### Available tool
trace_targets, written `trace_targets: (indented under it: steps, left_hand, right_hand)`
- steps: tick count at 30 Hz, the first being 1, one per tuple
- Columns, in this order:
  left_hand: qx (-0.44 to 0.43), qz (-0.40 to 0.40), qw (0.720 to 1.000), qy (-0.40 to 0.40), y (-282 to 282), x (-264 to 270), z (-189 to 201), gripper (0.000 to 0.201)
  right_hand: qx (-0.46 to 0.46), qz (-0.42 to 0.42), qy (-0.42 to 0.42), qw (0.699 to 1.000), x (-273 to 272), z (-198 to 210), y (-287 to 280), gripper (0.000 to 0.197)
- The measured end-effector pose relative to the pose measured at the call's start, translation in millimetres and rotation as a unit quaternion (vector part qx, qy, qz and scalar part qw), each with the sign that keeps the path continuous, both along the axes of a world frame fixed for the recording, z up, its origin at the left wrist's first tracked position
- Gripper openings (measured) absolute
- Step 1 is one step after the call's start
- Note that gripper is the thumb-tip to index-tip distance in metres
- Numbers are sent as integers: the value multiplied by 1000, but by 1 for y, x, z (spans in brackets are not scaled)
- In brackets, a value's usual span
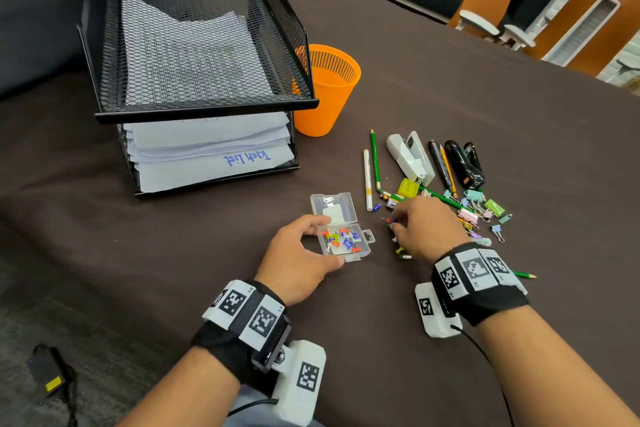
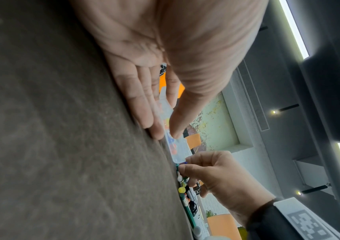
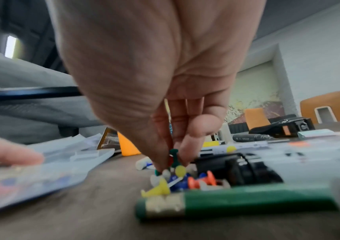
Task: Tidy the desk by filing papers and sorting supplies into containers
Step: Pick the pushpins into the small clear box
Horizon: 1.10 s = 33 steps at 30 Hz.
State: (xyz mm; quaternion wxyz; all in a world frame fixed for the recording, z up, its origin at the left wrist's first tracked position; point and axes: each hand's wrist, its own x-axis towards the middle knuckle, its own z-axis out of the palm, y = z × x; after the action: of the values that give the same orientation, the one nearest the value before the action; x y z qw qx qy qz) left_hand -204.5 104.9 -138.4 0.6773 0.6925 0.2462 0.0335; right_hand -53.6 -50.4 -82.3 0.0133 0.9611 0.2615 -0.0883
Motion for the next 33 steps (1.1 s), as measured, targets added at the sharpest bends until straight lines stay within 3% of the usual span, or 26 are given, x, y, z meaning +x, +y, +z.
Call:
trace_targets:
  steps: [5, 9, 13, 16, 18, 20, 23, 26, 33]
  left_hand:
    - [0, -1, 1000, 5, 1, 0, -1, 59]
    - [0, -1, 1000, 6, 0, 1, -1, 59]
    - [-1, -1, 1000, 5, 0, 1, -2, 59]
    - [-1, 3, 1000, 1, 0, 1, -2, 59]
    - [-2, 2, 1000, -2, 0, 1, -1, 60]
    - [-1, 2, 1000, -1, 0, 1, -2, 60]
    - [3, 5, 1000, -1, 1, 0, -3, 59]
    - [4, 8, 1000, -2, 0, 1, -3, 59]
    - [7, 7, 1000, -10, 0, 1, -3, 59]
  right_hand:
    - [158, -35, 53, 985, 3, 5, -11, 7]
    - [204, -51, 81, 974, 4, 7, -17, 16]
    - [321, -59, 133, 936, -14, 17, -8, 7]
    - [369, -13, 217, 904, -40, 25, 8, 5]
    - [355, 9, 214, 910, -43, 24, 13, 6]
    - [305, -13, 119, 945, -33, 19, 12, 2]
    - [117, -48, 19, 992, -16, 13, 4, 16]
    - [0, -49, 30, 998, -12, 6, 5, 22]
    - [-7, -38, 19, 999, -12, 8, 5, 17]
